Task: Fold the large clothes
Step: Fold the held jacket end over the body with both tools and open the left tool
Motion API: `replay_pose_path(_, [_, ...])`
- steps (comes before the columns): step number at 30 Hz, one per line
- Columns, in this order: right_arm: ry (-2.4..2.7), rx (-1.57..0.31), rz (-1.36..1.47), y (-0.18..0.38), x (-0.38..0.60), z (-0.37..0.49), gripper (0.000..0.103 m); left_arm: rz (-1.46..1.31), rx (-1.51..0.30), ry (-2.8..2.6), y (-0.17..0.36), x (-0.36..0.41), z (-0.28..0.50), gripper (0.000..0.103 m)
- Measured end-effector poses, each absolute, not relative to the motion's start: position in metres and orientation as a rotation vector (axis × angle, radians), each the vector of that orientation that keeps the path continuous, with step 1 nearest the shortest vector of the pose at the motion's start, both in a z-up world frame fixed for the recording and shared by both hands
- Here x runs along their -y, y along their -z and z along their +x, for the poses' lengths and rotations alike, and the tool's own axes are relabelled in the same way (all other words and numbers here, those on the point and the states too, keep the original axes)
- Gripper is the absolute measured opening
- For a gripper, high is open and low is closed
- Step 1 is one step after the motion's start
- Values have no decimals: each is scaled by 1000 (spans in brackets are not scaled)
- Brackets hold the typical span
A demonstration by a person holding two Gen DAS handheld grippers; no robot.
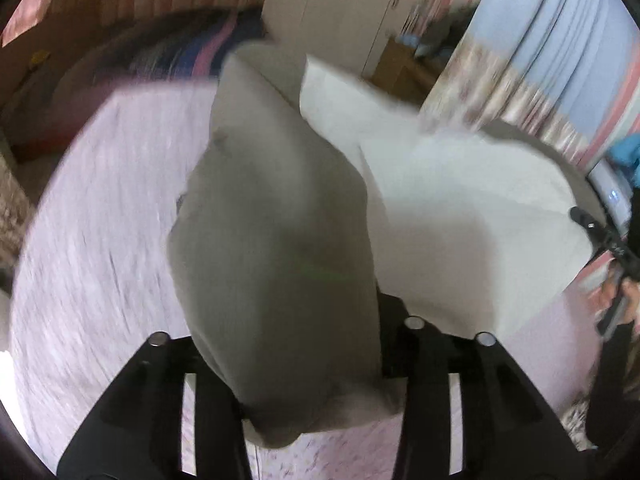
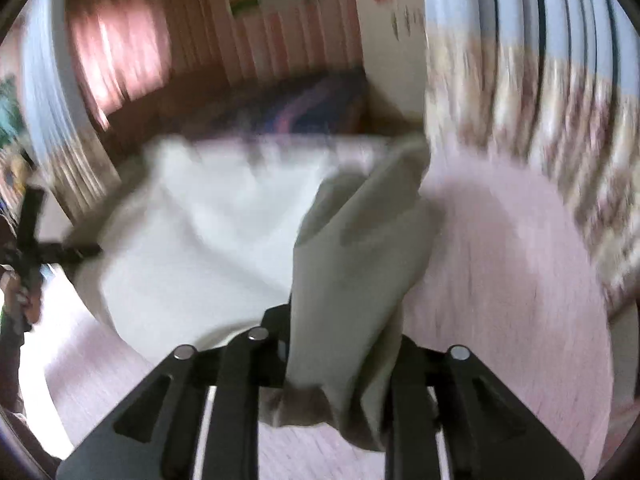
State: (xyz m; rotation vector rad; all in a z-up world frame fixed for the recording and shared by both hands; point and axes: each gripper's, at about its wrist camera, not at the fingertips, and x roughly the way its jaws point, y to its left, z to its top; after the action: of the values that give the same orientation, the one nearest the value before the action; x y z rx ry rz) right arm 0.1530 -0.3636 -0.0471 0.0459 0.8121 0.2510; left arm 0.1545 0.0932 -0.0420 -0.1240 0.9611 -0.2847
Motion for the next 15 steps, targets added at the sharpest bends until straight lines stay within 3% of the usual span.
replay_pose_path(1, [-232, -859, 41, 68, 368, 155, 30, -117, -985, 265, 59, -91, 153, 53])
replay_pose_path(2, [-228, -873, 47, 80, 371, 157, 39, -125, -985, 248, 75, -91, 150, 68])
replay_pose_path(3, [-229, -878, 90, 90, 381, 157, 48, -125, -968, 241, 79, -93, 148, 77])
replay_pose_path(5, [-221, -900, 146, 88, 394, 158, 54, -111, -939, 199, 78, -99, 145, 88])
replay_pose_path(8, [-223, -882, 151, 64, 402, 152, 57, -103, -915, 168, 63, -111, 140, 92])
replay_pose_path(11, [-183, -816, 99, 35, 407, 148, 77, -53, -871, 93, 40, -125, 134, 100])
replay_pose_path(15, [-159, -773, 79, 10, 398, 159, 79, -119, -872, 83, 19, -144, 156, 100])
